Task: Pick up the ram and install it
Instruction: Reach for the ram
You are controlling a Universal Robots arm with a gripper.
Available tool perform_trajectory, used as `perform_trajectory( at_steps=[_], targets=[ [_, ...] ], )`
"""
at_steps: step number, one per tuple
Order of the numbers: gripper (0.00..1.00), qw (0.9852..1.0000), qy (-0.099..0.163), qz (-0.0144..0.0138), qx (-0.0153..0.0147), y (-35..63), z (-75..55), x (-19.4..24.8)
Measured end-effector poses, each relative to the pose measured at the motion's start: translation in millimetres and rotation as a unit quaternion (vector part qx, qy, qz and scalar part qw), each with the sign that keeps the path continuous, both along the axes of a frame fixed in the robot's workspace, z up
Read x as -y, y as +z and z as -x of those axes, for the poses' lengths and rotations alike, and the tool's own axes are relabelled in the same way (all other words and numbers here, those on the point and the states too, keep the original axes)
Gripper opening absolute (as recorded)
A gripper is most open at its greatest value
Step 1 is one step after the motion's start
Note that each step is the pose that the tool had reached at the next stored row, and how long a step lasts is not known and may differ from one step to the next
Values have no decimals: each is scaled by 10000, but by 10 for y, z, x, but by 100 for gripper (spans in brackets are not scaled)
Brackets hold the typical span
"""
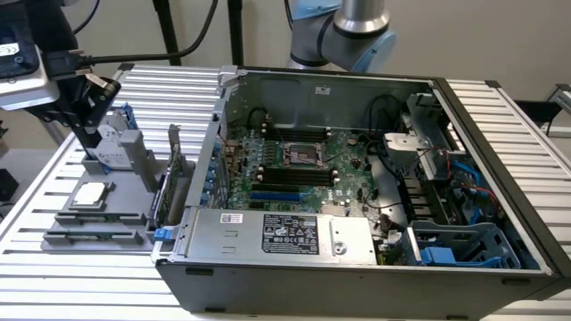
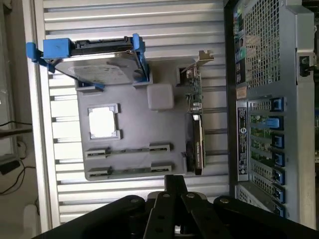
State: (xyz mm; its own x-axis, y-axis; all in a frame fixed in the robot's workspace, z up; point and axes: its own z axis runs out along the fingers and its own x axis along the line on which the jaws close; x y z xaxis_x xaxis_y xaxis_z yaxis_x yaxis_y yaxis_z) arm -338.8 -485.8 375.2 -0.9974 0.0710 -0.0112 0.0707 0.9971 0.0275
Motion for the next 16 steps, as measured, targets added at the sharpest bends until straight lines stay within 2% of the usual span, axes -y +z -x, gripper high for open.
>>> perform_trajectory(
  at_steps=[10, 16],
  targets=[
    [11, 10000, 0, 24, -1, -17, 321, 125],
    [11, 10000, 5, 54, -8, -21, 424, 187]
  ],
)
